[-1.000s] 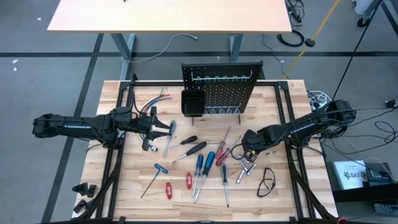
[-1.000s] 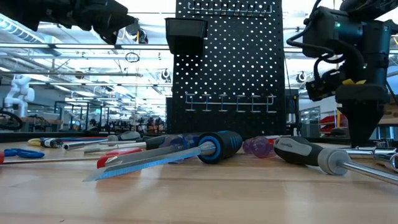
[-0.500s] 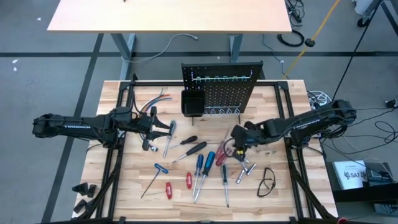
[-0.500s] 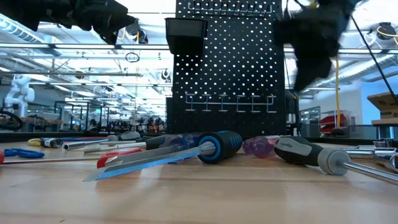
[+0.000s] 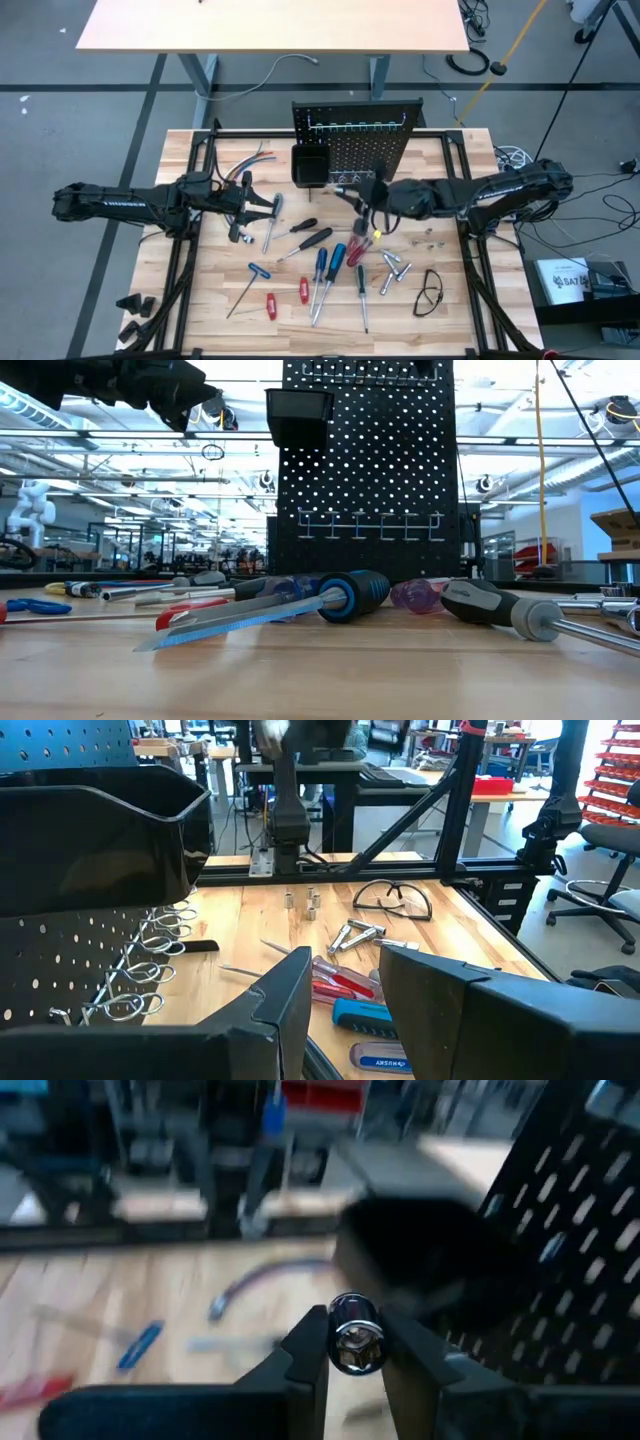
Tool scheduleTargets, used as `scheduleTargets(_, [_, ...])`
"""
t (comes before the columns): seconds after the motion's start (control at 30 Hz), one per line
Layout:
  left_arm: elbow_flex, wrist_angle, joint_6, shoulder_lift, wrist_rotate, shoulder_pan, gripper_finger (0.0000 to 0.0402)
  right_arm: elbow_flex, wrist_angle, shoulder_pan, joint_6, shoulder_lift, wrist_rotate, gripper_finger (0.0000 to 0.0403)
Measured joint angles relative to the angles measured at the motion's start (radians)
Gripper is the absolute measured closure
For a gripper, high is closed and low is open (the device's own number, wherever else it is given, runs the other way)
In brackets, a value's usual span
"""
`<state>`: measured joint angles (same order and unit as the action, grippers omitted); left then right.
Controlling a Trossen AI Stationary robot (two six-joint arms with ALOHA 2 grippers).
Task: Hang tools onto peg board
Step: Put the socket in the black bin on the peg board
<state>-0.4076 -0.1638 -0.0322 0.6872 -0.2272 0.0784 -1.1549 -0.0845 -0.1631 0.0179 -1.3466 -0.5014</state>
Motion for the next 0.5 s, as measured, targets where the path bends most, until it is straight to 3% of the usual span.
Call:
scheduleTargets(0.2, [0.000, 0.000, 0.000, 0.000, 0.000, 0.000, 0.0275, 0.000, 0.173, 0.082, -0.093, -0.039, 0.005, 0.0341])
scheduleTargets(0.5, [0.000, -0.003, -0.005, 0.000, 0.017, 0.000, 0.0275, 0.000, 0.256, 0.163, -0.096, -0.087, 0.035, 0.0341])
